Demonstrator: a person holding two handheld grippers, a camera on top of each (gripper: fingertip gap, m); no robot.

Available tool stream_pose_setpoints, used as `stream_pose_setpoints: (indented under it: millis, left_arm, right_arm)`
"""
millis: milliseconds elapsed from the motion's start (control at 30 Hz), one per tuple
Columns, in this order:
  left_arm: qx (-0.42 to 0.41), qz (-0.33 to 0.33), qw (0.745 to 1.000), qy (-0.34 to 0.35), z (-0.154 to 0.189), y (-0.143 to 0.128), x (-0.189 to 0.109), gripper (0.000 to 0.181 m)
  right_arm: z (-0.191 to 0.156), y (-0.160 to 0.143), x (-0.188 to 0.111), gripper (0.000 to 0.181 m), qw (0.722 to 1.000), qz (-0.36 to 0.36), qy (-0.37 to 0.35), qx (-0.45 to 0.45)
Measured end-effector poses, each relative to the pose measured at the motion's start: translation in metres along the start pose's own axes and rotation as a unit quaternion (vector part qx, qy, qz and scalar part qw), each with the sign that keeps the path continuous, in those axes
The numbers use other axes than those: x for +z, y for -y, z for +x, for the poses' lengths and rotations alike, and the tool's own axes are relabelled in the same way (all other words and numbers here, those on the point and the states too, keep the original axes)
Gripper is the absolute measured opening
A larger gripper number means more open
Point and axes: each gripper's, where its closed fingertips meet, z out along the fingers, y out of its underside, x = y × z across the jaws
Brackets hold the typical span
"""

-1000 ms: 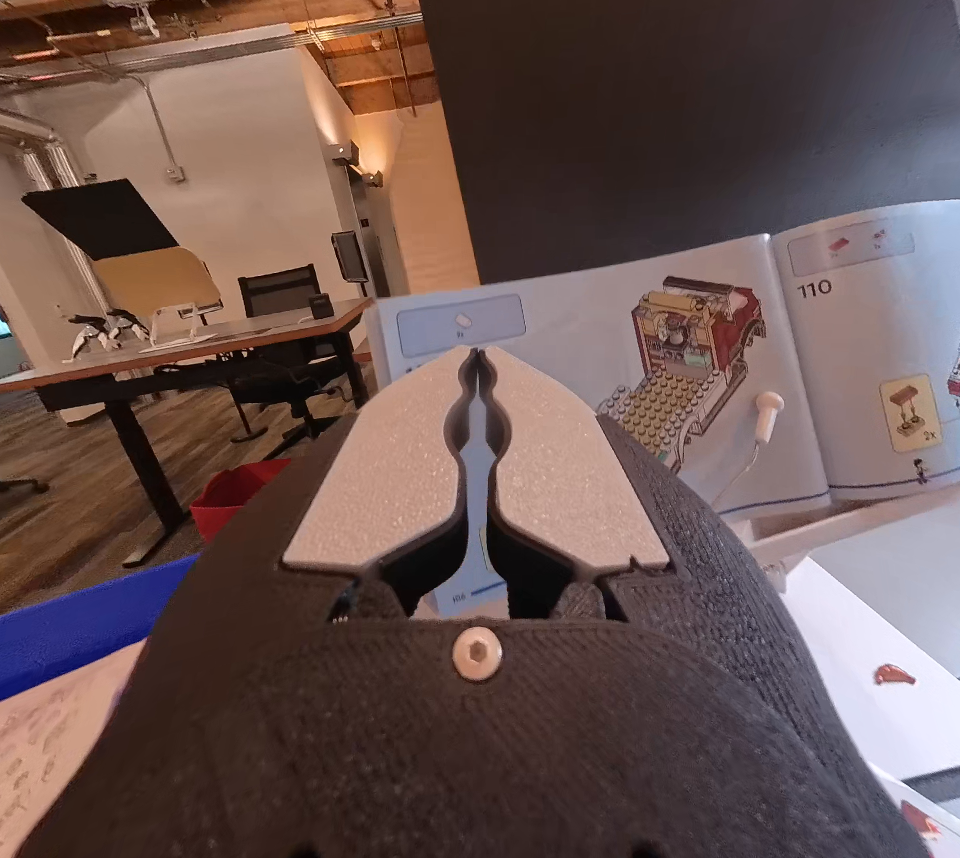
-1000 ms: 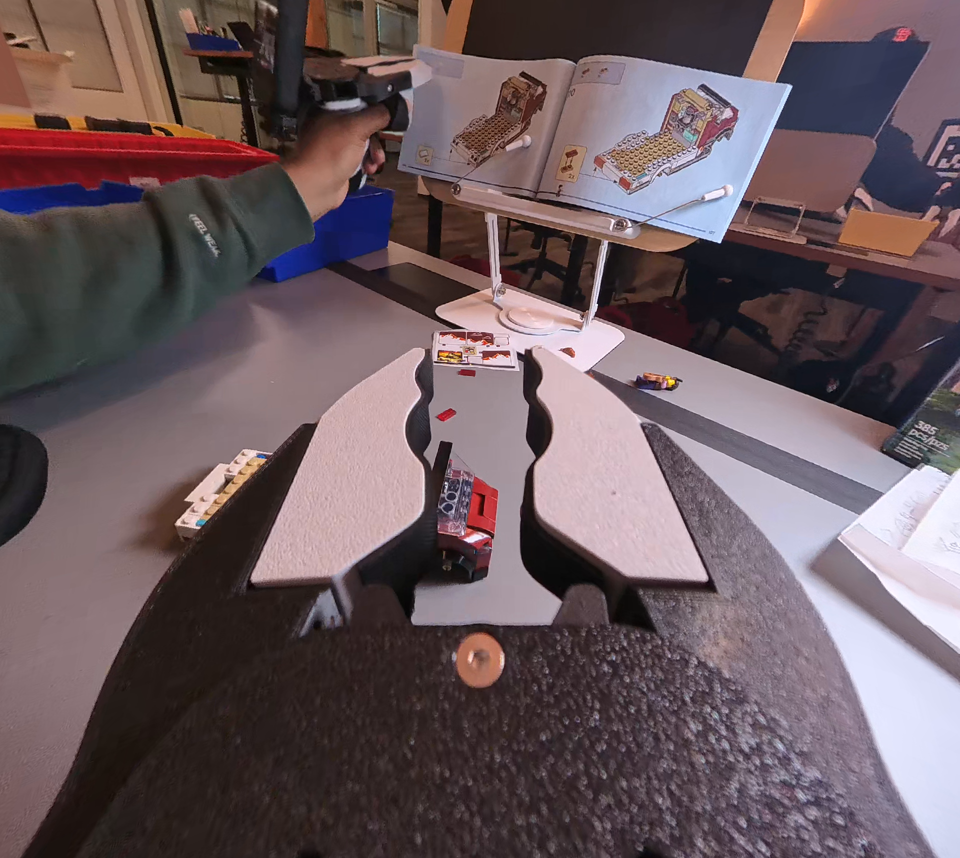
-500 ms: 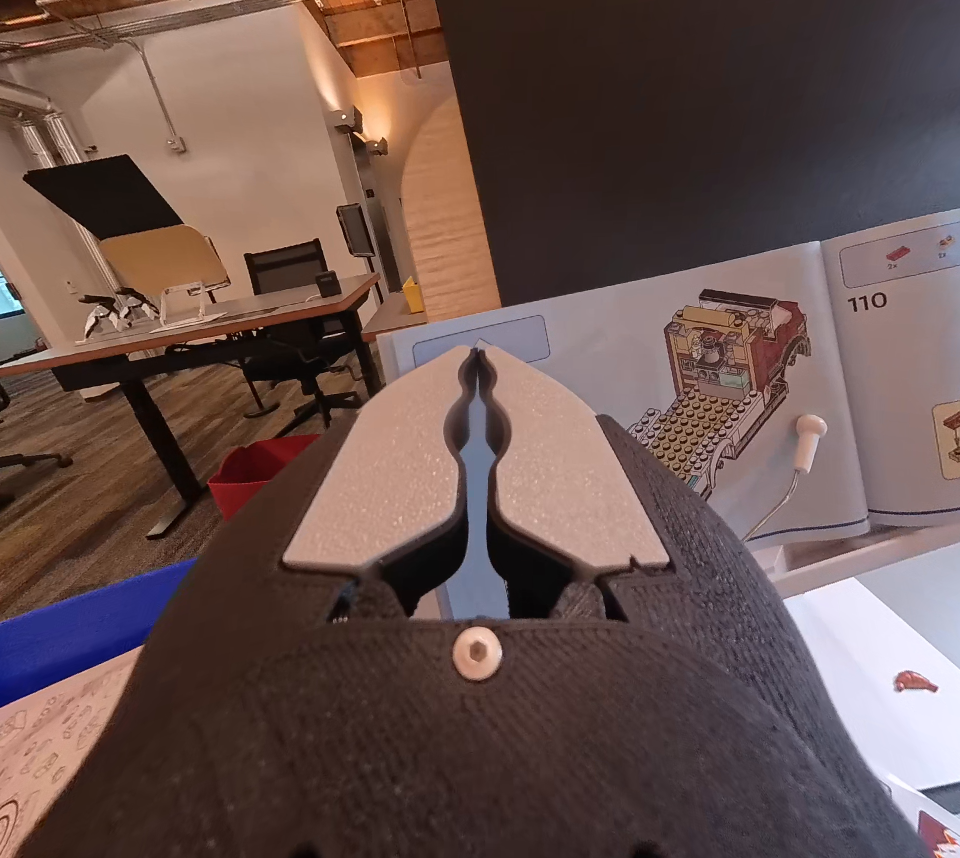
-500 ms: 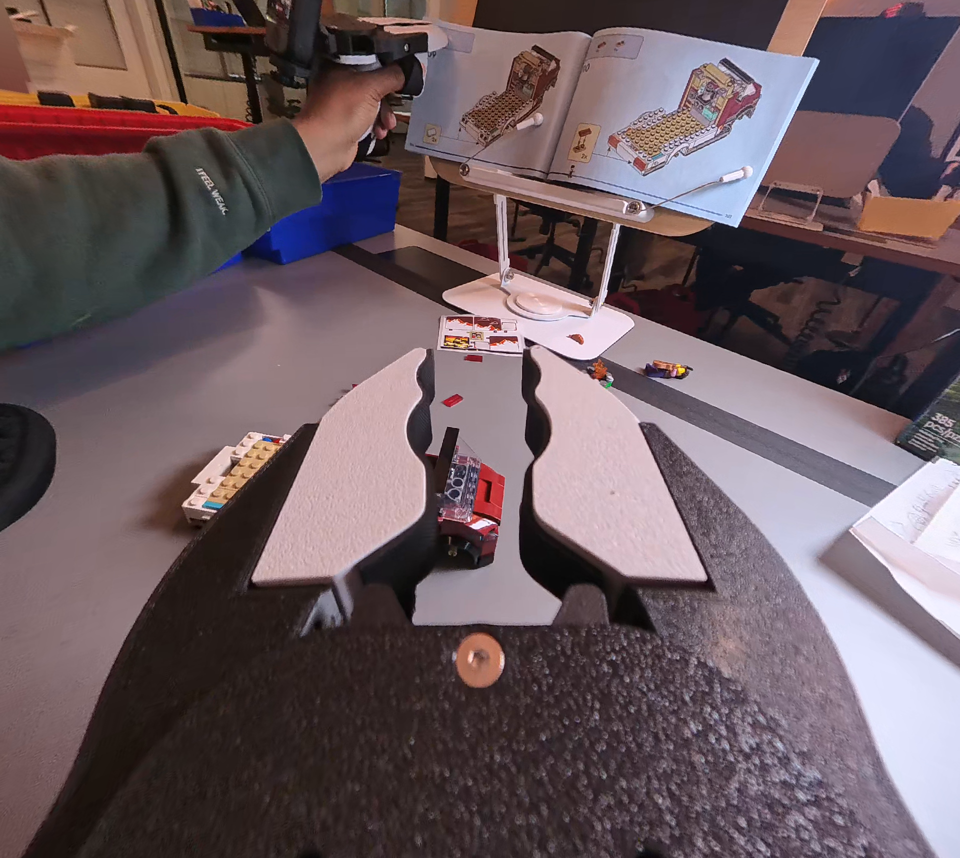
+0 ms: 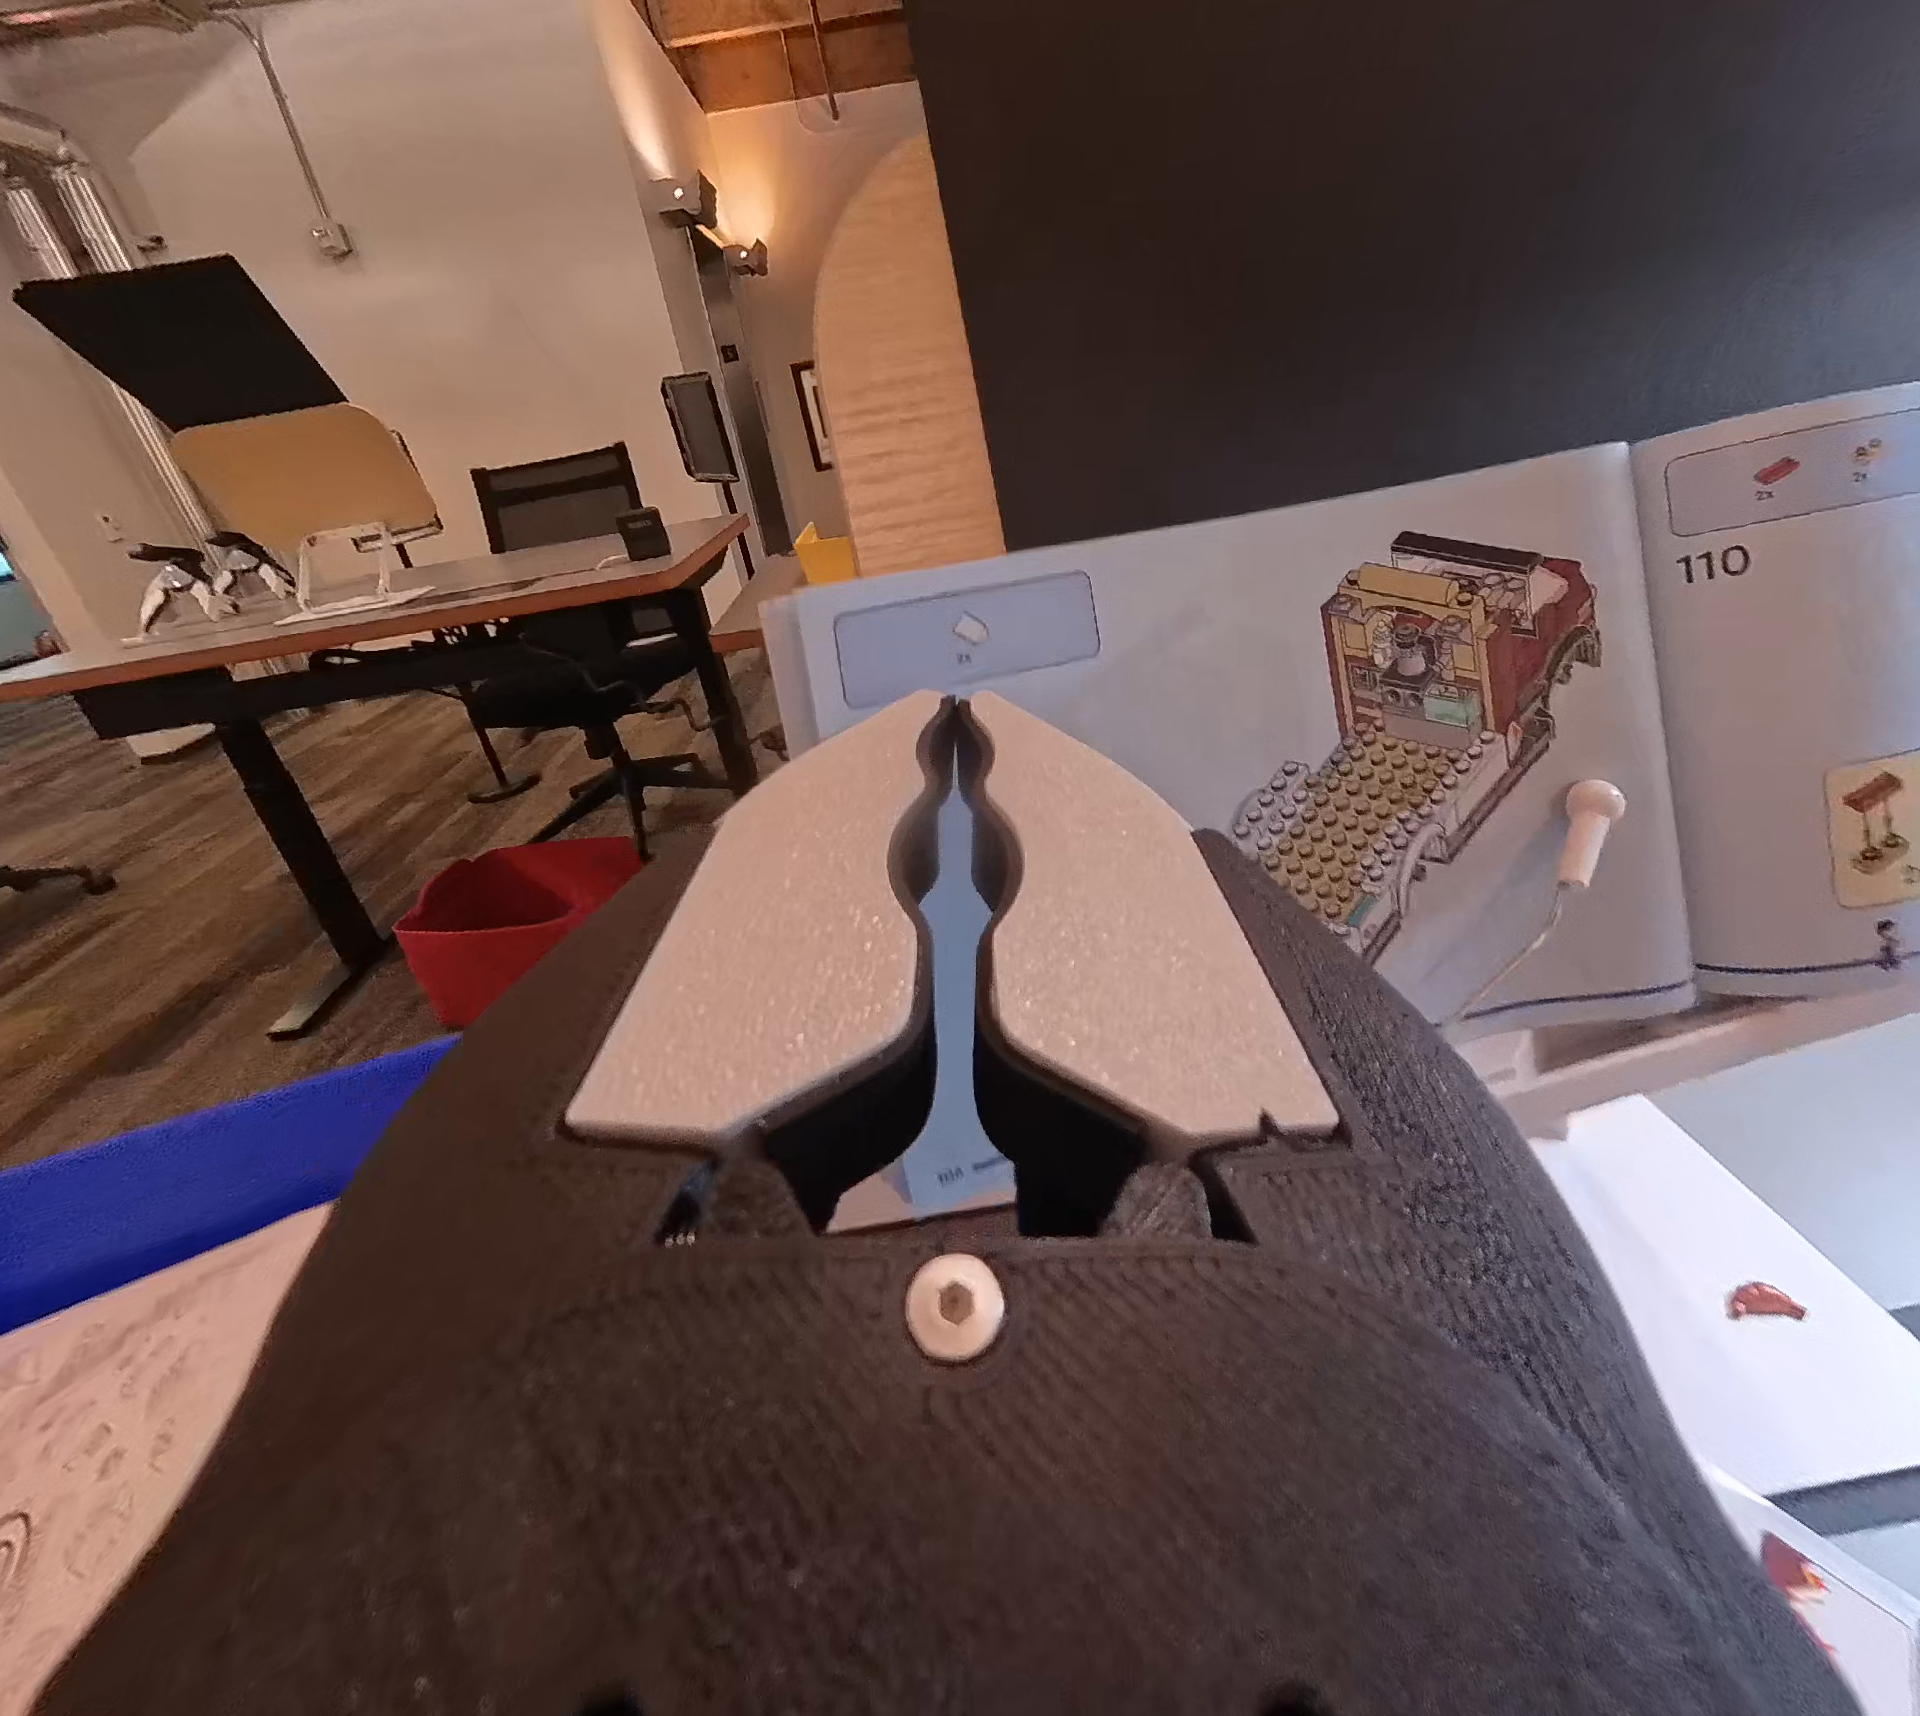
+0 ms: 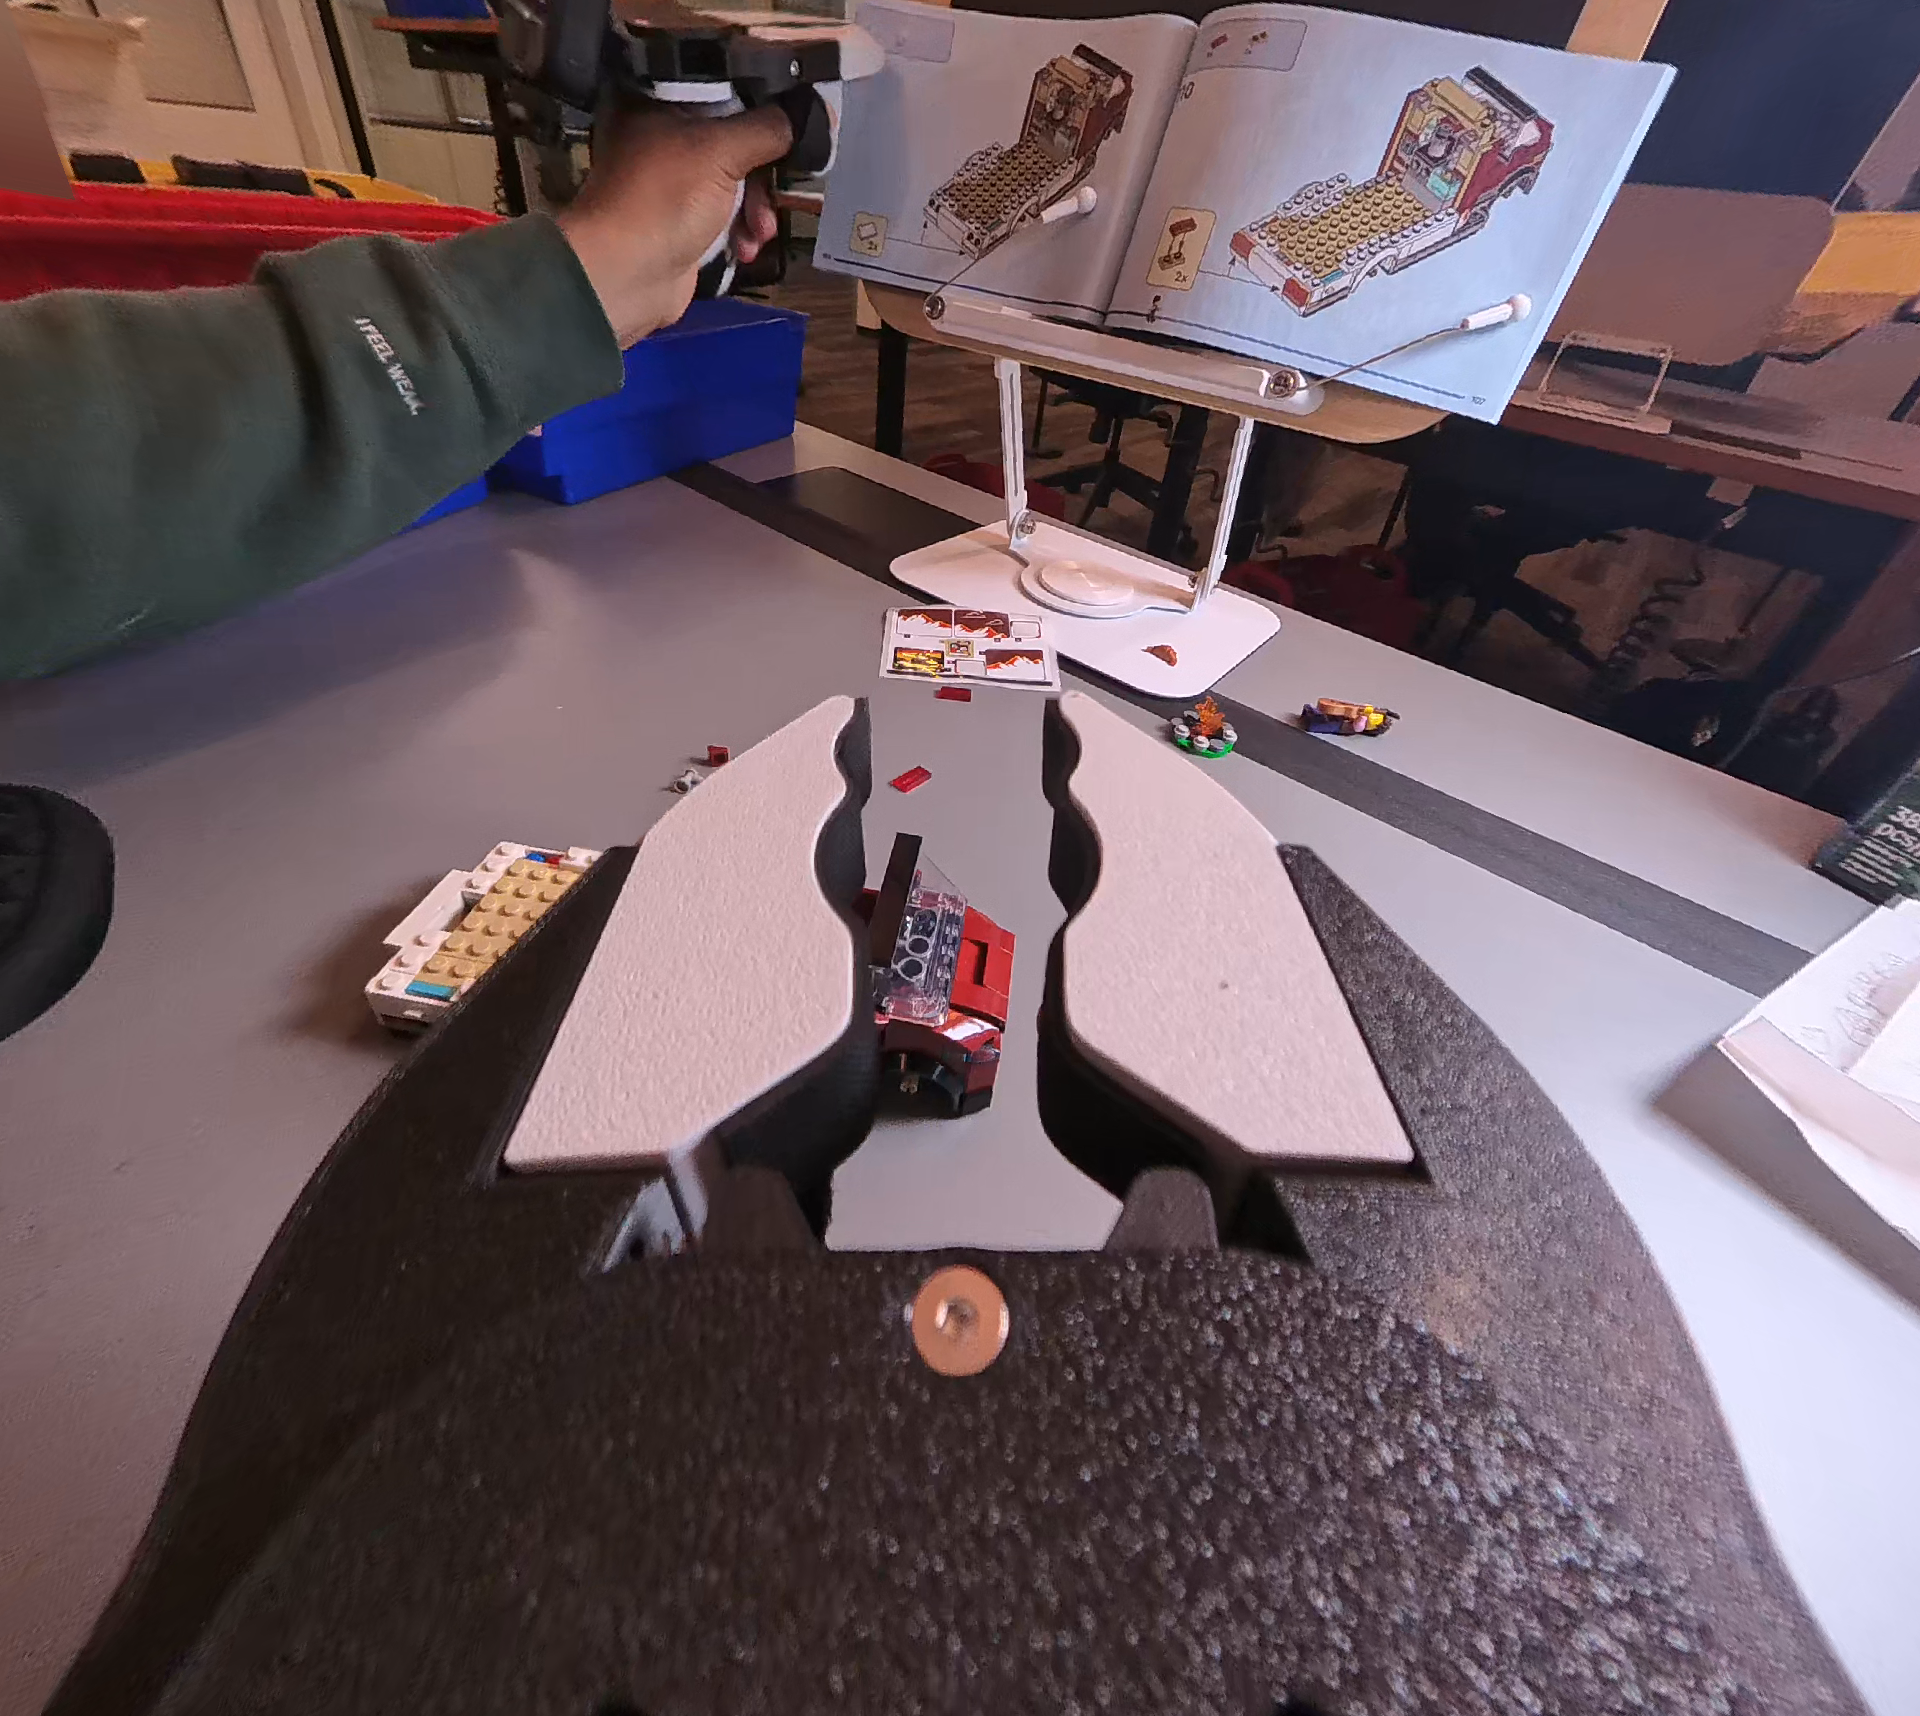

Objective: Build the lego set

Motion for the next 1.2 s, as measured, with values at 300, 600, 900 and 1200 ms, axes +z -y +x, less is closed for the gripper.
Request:
stream_pose_setpoints:
  millis: [300,600,900,1200]
  left_arm:
    - [-0.003,-0.039,0.999,-0.018,0.029,-0.06,-0.029,0.0]
    - [0.013,-0.049,0.998,-0.032,0.05,-0.069,-0.019,0.0]
    - [0.03,-0.049,0.998,-0.028,0.054,-0.059,-0.003,0.0]
    - [0.054,-0.044,0.995,-0.069,0.085,-0.065,-0.012,0.0]
  right_arm:
    - [-0.004,-0.004,0.0,0.03,1.0,-0.008,0.015,0.004]
    - [-0.007,-0.004,0.001,0.03,1.0,-0.01,0.017,0.0]
    - [-0.006,-0.005,0.002,0.03,1.0,-0.013,0.015,-0.003]
    - [-0.008,-0.007,0.002,0.03,1.0,-0.017,0.018,-0.003]
